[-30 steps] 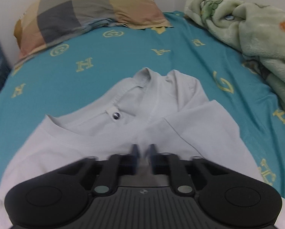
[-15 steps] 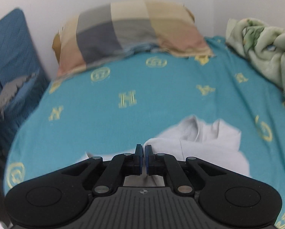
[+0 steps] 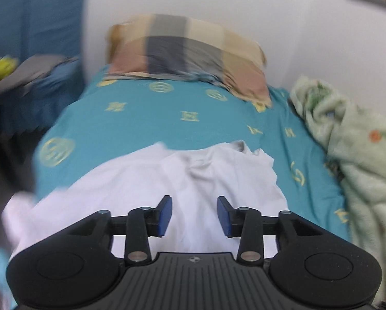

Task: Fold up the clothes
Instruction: 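Grasp the other shirt side with the left gripper and fold it over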

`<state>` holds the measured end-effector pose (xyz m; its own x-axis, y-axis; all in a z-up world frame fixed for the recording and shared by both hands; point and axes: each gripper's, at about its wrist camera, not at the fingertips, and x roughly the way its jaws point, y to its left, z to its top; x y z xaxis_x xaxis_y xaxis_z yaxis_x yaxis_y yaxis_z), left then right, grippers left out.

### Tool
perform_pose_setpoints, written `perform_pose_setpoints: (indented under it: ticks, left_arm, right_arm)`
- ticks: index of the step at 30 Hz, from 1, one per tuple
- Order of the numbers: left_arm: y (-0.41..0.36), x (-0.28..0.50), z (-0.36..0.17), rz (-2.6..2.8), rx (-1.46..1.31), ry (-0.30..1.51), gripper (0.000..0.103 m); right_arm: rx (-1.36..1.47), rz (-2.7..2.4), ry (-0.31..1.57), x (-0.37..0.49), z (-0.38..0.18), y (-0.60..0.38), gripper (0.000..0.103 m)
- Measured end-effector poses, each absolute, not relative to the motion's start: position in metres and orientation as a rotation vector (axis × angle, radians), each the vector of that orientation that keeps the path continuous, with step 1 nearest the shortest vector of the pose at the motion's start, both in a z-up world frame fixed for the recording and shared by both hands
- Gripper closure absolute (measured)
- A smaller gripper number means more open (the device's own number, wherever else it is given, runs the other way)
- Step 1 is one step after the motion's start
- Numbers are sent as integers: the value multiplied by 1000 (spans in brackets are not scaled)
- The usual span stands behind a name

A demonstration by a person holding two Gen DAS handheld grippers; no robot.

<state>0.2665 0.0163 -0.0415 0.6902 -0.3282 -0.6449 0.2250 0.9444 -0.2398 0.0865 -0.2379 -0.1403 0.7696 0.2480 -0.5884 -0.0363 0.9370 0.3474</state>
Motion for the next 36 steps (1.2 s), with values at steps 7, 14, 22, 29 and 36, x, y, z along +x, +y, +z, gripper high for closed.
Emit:
perform_pose_setpoints:
  ticks: [7,14,22,29,36]
  left_arm:
    - [153,198,-50,-133,-696,758,39]
    - [217,199,-122,33,-1110,887,38]
    - [229,231,-161,28,-1165,864,42]
    - [249,250,-185,27,-1210,831,58]
    - [240,263,-174,27,-1036,806,99]
  right_arm:
    - [498,80,740,65,-137,-252,21]
    - [437,74,766,55,-135,-233,21]
    - [417,58,803,67,-146,-232,21]
    - [406,65,839,86,-159,-231,21]
    - [415,69,835,88,-158,-232,21]
